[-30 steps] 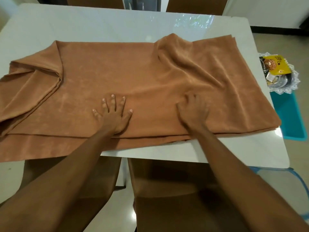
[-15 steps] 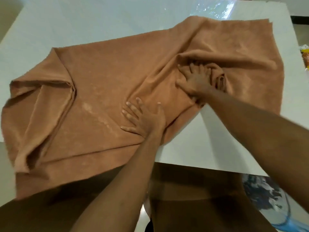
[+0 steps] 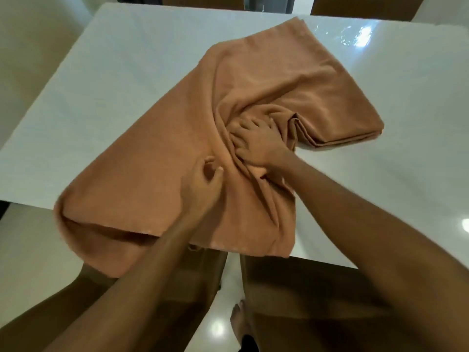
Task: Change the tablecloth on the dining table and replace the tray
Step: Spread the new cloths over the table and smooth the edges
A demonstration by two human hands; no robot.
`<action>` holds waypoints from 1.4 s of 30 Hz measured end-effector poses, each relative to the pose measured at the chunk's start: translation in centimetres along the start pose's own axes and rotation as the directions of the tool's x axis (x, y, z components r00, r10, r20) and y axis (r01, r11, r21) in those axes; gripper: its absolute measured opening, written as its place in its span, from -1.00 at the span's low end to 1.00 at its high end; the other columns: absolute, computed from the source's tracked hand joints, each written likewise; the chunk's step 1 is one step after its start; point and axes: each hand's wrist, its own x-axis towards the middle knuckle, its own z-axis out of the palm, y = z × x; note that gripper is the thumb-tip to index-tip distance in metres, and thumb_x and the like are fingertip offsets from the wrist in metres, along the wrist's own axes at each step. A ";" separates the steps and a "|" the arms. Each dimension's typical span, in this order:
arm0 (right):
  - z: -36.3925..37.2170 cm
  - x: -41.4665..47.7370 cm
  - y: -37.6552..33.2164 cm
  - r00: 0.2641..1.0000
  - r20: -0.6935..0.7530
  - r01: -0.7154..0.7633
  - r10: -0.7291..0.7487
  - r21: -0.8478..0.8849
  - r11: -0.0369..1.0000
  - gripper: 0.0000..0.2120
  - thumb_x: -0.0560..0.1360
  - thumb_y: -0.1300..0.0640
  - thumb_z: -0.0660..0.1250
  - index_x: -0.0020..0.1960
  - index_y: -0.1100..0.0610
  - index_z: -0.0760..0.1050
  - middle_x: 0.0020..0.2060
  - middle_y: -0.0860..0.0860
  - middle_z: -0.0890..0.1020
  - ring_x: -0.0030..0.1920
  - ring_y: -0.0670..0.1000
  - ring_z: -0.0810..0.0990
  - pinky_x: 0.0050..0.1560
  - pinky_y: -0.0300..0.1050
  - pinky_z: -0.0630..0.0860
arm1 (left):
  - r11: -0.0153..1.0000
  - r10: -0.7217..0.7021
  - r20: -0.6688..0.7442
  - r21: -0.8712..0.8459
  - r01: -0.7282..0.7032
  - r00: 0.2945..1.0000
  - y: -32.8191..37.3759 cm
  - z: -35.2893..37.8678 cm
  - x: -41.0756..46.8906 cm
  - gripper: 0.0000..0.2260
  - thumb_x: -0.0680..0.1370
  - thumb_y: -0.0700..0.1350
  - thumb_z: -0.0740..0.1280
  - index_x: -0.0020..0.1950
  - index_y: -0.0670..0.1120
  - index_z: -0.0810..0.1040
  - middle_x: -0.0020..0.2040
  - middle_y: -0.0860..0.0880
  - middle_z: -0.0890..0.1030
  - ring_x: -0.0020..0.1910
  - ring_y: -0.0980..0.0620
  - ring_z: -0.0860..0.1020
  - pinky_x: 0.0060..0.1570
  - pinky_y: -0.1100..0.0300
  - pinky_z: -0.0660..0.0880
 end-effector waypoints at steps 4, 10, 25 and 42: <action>3.7 -4.8 1.3 0.958 -0.042 -0.276 0.283 0.121 0.954 -0.33 0.55 -0.33 0.25 0.57 -0.06 0.28 0.61 0.07 0.18 0.61 0.22 0.01 0.53 0.21 -0.14 | 0.764 0.340 0.294 0.468 -0.445 0.893 -3.4 -2.1 -0.2 -0.53 0.55 0.25 0.18 0.45 0.19 0.37 0.51 0.02 0.33 0.50 -0.08 0.25 0.39 -0.16 0.23; 2.8 -4.1 8.1 0.939 -0.006 -0.336 0.343 0.189 0.923 -0.17 0.44 -0.57 0.01 0.61 -0.20 0.12 0.65 -0.05 0.02 0.64 0.14 -0.12 0.58 0.24 -0.20 | 0.638 0.251 0.492 0.564 -0.525 0.833 -2.1 2.6 0.0 -0.44 0.58 0.39 -0.06 0.57 0.36 -0.06 0.64 0.08 -0.09 0.60 -0.14 -0.18 0.40 -0.45 -0.21; -3.3 12.6 21.2 0.921 0.040 -0.388 0.388 -0.014 0.922 -0.42 0.59 -0.22 0.01 0.59 -0.17 0.17 0.64 -0.02 0.10 0.61 0.28 0.02 0.53 0.41 -0.07 | 0.704 0.184 0.284 0.630 -0.328 0.941 6.2 13.4 12.7 -0.38 0.51 0.48 -0.18 0.56 0.35 -0.05 0.64 0.09 -0.05 0.59 -0.23 -0.16 0.29 -0.56 -0.22; -0.2 10.9 24.8 0.847 -0.252 -0.439 0.468 0.165 0.883 -0.40 0.58 -0.37 -0.02 0.58 -0.22 0.19 0.64 0.04 0.10 0.63 0.15 0.01 0.57 0.27 -0.12 | 0.713 0.157 0.255 0.639 -0.288 0.954 10.3 18.3 21.3 -0.33 0.46 0.53 -0.20 0.55 0.38 -0.04 0.64 0.10 -0.08 0.59 -0.22 -0.20 0.30 -0.54 -0.28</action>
